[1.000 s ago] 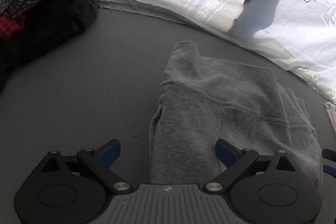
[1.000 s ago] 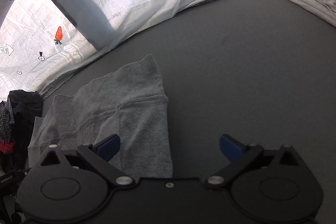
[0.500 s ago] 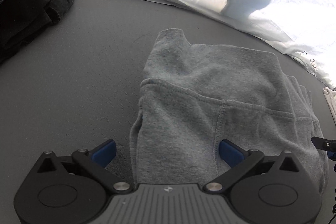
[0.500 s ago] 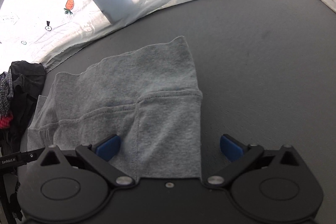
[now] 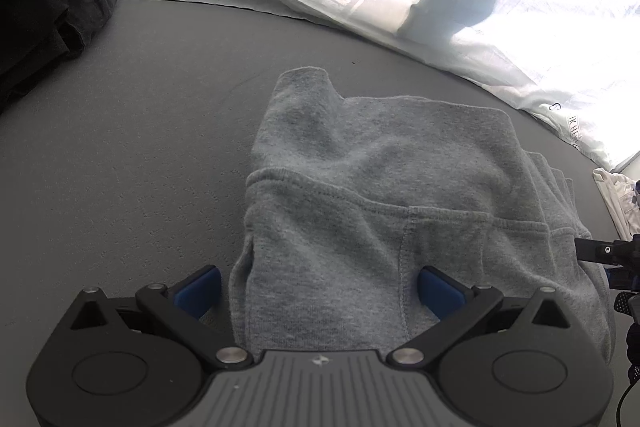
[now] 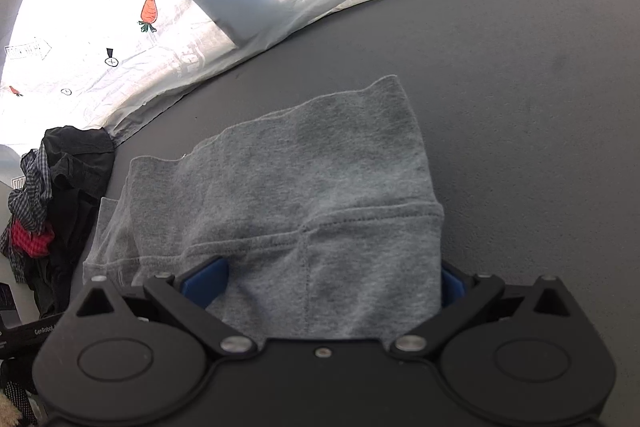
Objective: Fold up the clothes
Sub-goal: 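Slide both grippers under the folded hoodie and grasp it, then lift the folded hoodie with both grippers and carry it to the clothes stack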
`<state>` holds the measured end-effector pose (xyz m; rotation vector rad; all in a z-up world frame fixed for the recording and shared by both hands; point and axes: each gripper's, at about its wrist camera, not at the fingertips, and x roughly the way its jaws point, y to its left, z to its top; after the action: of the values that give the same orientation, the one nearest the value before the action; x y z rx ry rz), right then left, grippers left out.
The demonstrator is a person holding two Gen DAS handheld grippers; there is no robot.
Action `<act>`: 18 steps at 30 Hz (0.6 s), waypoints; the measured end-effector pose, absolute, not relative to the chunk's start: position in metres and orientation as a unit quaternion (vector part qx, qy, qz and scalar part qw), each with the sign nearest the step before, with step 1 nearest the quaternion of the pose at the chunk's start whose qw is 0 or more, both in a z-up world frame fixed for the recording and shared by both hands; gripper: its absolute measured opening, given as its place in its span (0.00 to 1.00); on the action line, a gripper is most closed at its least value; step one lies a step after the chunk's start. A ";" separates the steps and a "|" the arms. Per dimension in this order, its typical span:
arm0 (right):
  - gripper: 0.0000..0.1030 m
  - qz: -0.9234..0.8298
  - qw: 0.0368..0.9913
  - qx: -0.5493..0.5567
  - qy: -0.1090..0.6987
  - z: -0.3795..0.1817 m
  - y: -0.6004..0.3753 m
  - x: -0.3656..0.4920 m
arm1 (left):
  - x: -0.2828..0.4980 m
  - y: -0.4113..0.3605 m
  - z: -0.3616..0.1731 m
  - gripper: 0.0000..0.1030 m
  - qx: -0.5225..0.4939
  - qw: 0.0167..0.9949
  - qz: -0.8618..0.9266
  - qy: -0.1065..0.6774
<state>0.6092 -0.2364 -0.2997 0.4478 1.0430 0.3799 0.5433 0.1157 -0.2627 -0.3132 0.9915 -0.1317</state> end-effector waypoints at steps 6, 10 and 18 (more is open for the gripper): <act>1.00 0.226 0.791 0.287 0.490 -0.307 -0.230 0.612 | 0.550 0.123 -0.272 1.00 -0.280 0.831 -0.146 0.458; 1.00 0.235 0.731 0.425 0.479 -0.328 -0.238 0.608 | 0.548 0.121 -0.277 0.99 -0.336 0.815 -0.158 0.445; 0.61 0.266 0.622 0.562 0.476 -0.355 -0.230 0.589 | 0.536 0.098 -0.279 0.98 -0.400 0.776 -0.218 0.436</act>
<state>0.5892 -0.2300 -0.3549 1.2916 1.0941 0.6119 0.5363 0.0982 -0.2790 -0.8666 0.9427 -0.4717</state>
